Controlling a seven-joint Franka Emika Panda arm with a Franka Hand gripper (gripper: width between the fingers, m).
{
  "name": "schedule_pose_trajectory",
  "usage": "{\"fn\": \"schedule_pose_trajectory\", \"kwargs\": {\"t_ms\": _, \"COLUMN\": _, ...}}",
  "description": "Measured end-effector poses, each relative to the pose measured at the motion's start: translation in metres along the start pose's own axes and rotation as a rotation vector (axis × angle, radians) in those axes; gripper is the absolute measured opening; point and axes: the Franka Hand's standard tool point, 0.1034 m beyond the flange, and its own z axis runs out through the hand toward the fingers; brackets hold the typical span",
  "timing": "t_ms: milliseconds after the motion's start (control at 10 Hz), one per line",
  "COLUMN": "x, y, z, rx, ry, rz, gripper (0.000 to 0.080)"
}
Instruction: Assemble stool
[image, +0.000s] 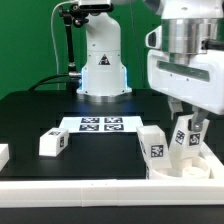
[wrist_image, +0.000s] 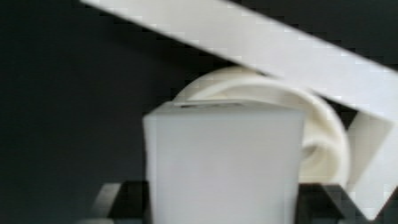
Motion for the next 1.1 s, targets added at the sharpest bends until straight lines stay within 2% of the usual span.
{"fn": "schedule_pose_trajectory", "kwargs": {"t_ms": 100, "x": -0.0049, "y": -0.0005, "z": 0.0000, "rx": 0.001, "ry": 0.003, "rz": 0.040, "gripper": 0.0338}}
{"fn": "schedule_pose_trajectory", "kwargs": {"t_ms": 300, "x": -0.0060, "y": -0.0020, "z": -0.0001, "rx": 0.010, "ry": -0.007, "rz": 0.156, "gripper": 0.0338}}
{"fn": "schedule_pose_trajectory", "kwargs": {"t_ms": 600, "x": -0.0084, "y": -0.0026, "z": 0.0001, "rx": 0.011, "ry": -0.026, "rz": 0.372, "gripper": 0.0338}}
{"fn": "schedule_pose_trajectory", "kwargs": {"t_ms": 1000, "x": -0.0089, "y": -0.0031, "z": -0.0001, "rx": 0.011, "ry": -0.038, "rz": 0.532, "gripper": 0.0338}}
{"fn": "schedule_pose_trajectory", "kwargs": {"t_ms": 1100, "x": -0.0100, "y": -0.0031, "z": 0.0001, "rx": 0.010, "ry": -0.040, "rz": 0.533, "gripper": 0.0419}}
